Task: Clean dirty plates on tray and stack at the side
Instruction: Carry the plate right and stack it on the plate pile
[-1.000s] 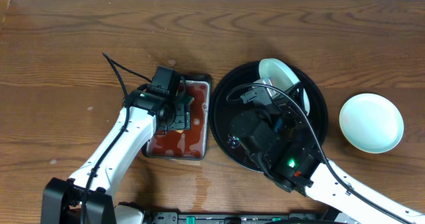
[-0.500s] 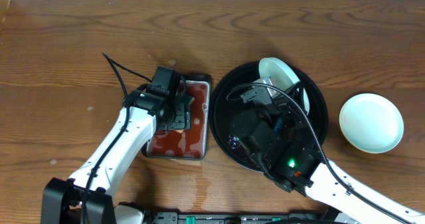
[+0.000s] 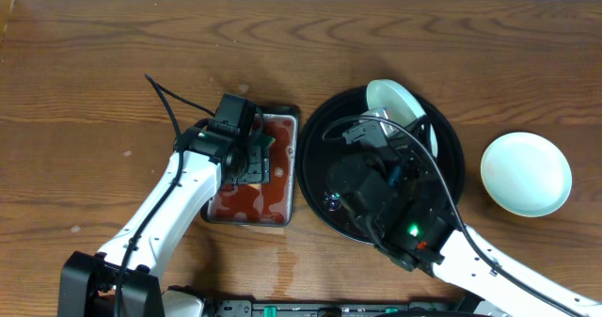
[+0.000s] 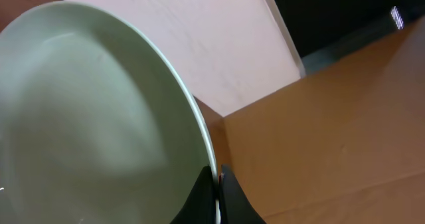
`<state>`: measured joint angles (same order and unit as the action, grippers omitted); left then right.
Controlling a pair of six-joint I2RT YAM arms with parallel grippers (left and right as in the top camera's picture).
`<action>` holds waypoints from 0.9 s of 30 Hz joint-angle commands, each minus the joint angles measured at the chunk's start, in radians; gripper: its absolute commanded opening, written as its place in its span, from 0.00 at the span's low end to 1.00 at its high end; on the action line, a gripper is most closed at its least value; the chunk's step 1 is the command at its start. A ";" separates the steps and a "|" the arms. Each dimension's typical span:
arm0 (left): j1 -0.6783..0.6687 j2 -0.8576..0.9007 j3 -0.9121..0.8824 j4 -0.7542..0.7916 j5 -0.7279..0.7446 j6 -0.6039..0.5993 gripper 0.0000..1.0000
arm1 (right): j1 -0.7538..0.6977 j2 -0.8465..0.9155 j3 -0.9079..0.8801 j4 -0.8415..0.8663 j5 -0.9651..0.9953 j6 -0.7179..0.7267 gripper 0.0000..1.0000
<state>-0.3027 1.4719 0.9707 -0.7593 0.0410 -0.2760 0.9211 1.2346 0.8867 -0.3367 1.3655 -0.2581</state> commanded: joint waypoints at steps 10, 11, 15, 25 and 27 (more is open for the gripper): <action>0.003 0.011 -0.018 -0.007 -0.016 0.006 0.80 | -0.375 0.003 -0.006 -0.332 -0.541 0.835 0.01; 0.003 0.011 -0.018 -0.010 -0.016 0.006 0.81 | -0.427 0.002 -0.006 -0.329 -0.609 0.842 0.01; 0.003 0.011 -0.018 -0.014 -0.016 0.006 0.80 | -0.657 0.002 -0.006 -0.312 -0.906 0.841 0.01; 0.003 0.011 -0.018 -0.014 -0.016 0.006 0.80 | -1.147 0.002 -0.006 -0.412 -1.331 0.840 0.01; 0.003 0.011 -0.018 -0.014 -0.016 0.006 0.80 | -1.217 0.002 -0.008 -0.428 -1.349 0.840 0.01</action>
<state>-0.3027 1.4719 0.9688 -0.7673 0.0414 -0.2756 -0.2203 1.2369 0.8833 -0.7544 0.1406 0.5591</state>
